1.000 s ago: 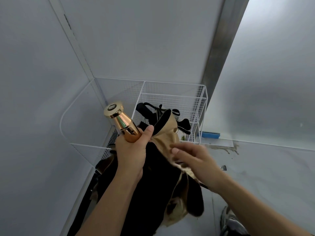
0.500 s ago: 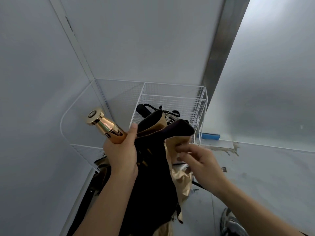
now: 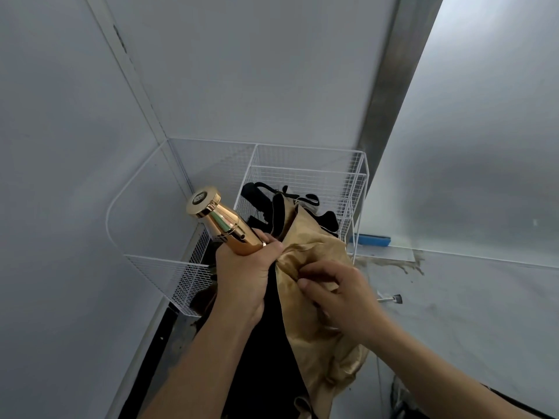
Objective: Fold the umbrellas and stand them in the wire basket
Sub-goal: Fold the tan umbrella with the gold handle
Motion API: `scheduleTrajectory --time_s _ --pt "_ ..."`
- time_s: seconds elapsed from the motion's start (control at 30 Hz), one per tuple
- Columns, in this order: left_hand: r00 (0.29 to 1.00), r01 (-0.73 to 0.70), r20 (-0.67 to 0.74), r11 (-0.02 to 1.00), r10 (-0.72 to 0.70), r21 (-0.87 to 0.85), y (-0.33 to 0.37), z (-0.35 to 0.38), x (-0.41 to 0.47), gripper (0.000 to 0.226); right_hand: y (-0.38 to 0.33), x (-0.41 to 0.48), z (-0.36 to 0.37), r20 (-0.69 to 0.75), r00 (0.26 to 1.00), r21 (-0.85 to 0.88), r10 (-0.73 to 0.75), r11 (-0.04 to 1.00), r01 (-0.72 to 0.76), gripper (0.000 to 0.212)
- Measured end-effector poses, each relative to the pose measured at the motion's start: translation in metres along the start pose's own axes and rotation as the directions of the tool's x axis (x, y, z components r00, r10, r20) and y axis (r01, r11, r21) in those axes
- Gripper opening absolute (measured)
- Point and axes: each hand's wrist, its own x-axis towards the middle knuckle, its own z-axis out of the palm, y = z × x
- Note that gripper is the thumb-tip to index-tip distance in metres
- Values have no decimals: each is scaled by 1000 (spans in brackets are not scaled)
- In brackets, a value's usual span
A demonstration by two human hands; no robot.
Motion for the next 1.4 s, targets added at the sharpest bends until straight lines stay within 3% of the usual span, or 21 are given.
scheduleTrajectory --time_s 0.07,0.13,0.2,0.33,0.47,0.63,0.7,0.8,0.9,1.0,1.1,1.27,1.33,1.4 --pt "1000 -17 -23 1000 17 -8 1 1 1 31 -2 -2 1 43 999 -16 33 999 -32 61" --pt "999 -24 -25 999 23 -34 2 1 1 32 -1 -2 4 48 997 -112 56 992 -50 78" --pt "1000 -23 -3 997 23 -72 1 2 -1 32 1 0 6 26 997 -176 68 982 -63 78" --pt "993 -42 109 993 55 -112 2 2 -6 24 7 4 2 2 995 -93 104 990 -104 72" --pt "985 -42 164 994 58 -99 6 3 -8 33 10 7 4 6 992 -81 124 989 -123 63" --pt "974 -132 196 987 112 89 6 3 -11 29 11 9 3 9 994 -13 107 994 -107 57" --pt "983 -135 142 980 114 148 3 3 -10 26 10 8 0 55 993 0 106 994 -106 64" --pt "991 -91 104 992 82 87 3 -1 -5 26 4 5 -7 224 966 -8 128 992 -130 91" --pt "991 -22 130 998 30 -62 9 -1 -5 36 2 3 -6 244 960 -295 135 954 -59 102" --pt "974 69 225 982 -29 -175 13 1 -10 41 2 3 -2 131 985 -434 109 900 -42 91" --pt "942 44 336 986 13 -162 16 -2 -10 41 3 7 -6 106 989 -359 106 931 -61 62" --pt "861 -334 443 935 250 122 25 -11 -6 17 -4 4 -18 401 907 -86 133 991 -107 30" --pt "848 -312 477 945 230 101 24 -12 -7 15 -9 3 -20 512 854 -37 96 995 -90 26" --pt "870 -158 473 987 141 -5 22 -7 -11 16 -7 3 -19 553 828 -19 95 995 -101 27"
